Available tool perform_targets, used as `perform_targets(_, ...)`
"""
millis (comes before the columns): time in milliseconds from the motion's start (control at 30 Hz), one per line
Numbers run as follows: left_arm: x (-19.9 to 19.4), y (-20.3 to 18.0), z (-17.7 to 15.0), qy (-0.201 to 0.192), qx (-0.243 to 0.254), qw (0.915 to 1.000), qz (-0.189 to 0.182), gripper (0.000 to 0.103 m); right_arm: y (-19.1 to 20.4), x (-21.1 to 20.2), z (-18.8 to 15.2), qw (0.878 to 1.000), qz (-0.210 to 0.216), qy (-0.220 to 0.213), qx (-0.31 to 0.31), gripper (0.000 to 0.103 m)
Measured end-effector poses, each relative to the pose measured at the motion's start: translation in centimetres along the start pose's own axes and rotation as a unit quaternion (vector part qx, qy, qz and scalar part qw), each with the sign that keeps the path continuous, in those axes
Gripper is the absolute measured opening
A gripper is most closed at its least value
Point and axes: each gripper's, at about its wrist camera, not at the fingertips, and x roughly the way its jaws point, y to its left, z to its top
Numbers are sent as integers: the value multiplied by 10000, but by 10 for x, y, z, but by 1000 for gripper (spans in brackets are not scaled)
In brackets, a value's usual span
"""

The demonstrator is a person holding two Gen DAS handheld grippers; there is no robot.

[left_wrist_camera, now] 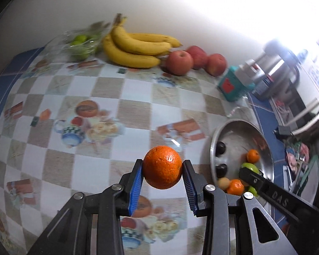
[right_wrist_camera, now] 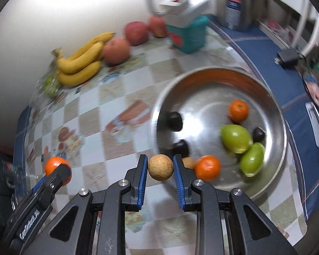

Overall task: Organize fruits
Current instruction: 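Carry the tangerine and brown fruit over the steel bowl with both tools, then open both tools to drop the tangerine and brown fruit into the bowl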

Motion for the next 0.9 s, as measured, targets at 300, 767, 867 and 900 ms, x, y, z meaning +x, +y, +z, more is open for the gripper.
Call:
perform_targets(300,16,-57,-13,242,635,9964,-509,39,-51,0,5,9983,-67,126,568,26)
perform_targets(767,45,-100,-33,632,1094,9889,-788,39,-95,6,-11,9947,-145,424,925,26)
perform_targets(867,52,-98,-34,741,972,9886,-879,39,-99,8,-14,9940,-132,481,973,26)
perform_targets(900,54,-98,-35,770,938,9885,-905,39,-101,9,-15,9937,-119,509,991,26)
